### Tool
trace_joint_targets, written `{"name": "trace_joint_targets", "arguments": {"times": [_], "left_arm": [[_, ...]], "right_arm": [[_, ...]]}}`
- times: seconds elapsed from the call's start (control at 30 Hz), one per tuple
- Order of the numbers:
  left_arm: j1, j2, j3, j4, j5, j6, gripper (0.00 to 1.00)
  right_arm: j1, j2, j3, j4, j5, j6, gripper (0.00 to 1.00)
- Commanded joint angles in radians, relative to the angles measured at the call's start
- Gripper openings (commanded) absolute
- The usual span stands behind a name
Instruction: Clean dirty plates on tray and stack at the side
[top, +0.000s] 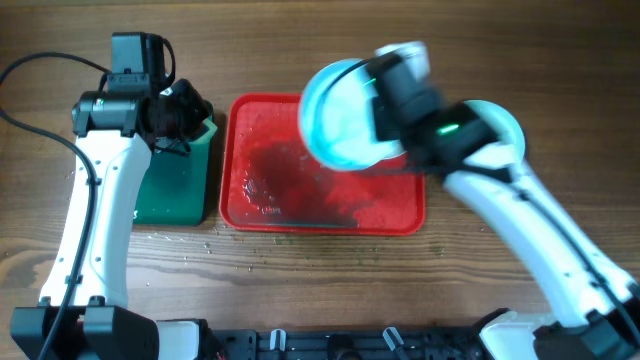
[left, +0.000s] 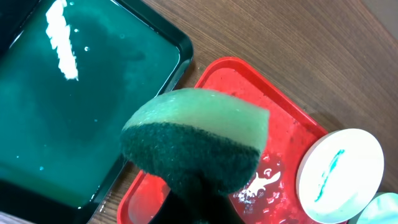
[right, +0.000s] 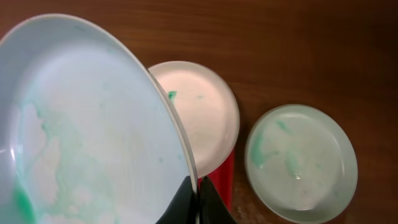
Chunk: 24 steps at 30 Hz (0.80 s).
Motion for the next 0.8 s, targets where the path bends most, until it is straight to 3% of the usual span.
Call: {"name": "trace_joint_targets", "arguments": {"times": [0.0, 0.1, 0.23, 0.53, 0.67, 0.77], "left_arm": [[0.000, 0.007, -0.005, 0.006, -0.006, 0.012, 0.04], [-0.001, 0.007, -0.005, 0.006, -0.006, 0.012, 0.04], [-0.003, 0.007, -0.005, 0.006, -0.006, 0.012, 0.04], [-0.003, 0.007, -0.005, -0.016, -0.006, 0.012, 0.04], [-0.003, 0.007, -0.005, -0.020, -0.006, 0.012, 0.04], [-0.003, 0.007, -0.005, -0.021, -0.005, 0.012, 0.04]], "right_arm": [[-0.285, -0.034, 0.002, -0.034, -0.314, 0.057, 0.04], [-0.545, -0.001, -0.031, -0.033, -0.393, 0.056, 0.04], [-0.724, 0.099, -0.078, -0.002, -0.392, 0.046, 0.04], [-0.779, 0.355, -0.108, 0.040, -0.349, 0.045, 0.04], [-0.779, 0.357, -0.108, 0.036, -0.343, 0.045, 0.21], [-0.779, 0.340, -0.101, 0.004, -0.344, 0.042, 0.24]]}}
